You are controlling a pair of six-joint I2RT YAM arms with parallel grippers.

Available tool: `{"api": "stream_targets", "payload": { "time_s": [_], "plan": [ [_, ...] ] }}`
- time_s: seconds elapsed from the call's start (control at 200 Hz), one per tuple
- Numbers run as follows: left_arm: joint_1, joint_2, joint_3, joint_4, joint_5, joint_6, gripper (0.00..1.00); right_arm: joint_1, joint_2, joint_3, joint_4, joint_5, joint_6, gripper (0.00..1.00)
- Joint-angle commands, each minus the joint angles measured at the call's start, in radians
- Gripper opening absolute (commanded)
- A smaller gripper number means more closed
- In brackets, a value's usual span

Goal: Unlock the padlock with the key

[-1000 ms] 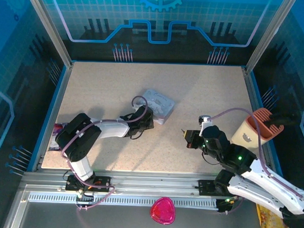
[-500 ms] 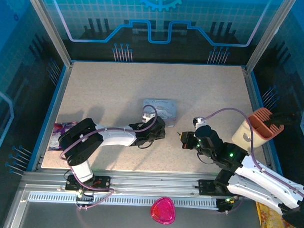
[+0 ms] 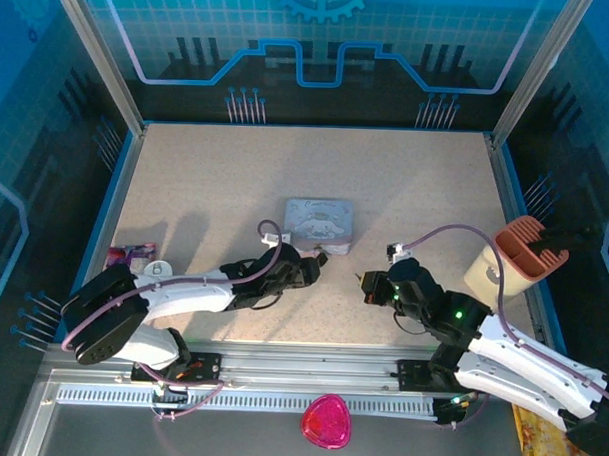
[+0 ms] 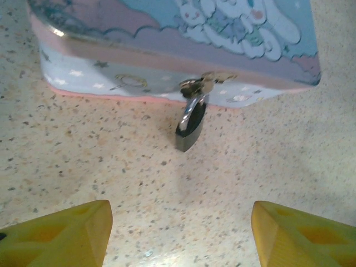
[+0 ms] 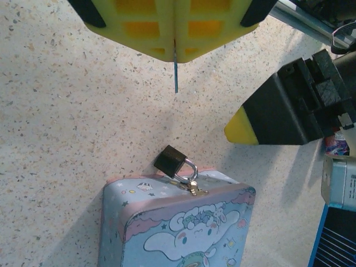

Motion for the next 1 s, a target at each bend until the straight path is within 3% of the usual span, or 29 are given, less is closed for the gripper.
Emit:
{"api": "stream_targets", "payload": {
  "time_s": [0.0, 0.26, 0.54, 0.855, 0.996],
  "plan": [
    [0.006, 0.022, -0.051, 0.14, 0.023, 0.044, 0.69, 0.023, 0.002, -0.025, 0.059, -0.007, 0.032, 0.0],
    [0.032, 0.167, -0.051, 0.344, 0.042, 0.02, 0.71, 0.056, -0.008, -0.076, 0.13, 0.019, 0.06, 0.0],
    [0.073, 0.335, 0.054, 0.355, 0.072, 0.028, 0.68, 0.069, -0.044, -0.123, 0.147, 0.035, 0.09, 0.0],
    [0.086, 0.471, 0.167, 0.353, 0.137, 0.025, 0.51, 0.085, -0.08, -0.149, 0.133, 0.056, 0.107, 0.0],
    [0.099, 0.493, 0.18, 0.368, 0.178, 0.017, 0.38, 0.088, -0.076, -0.163, 0.135, 0.061, 0.119, 0.0]
  ]
}}
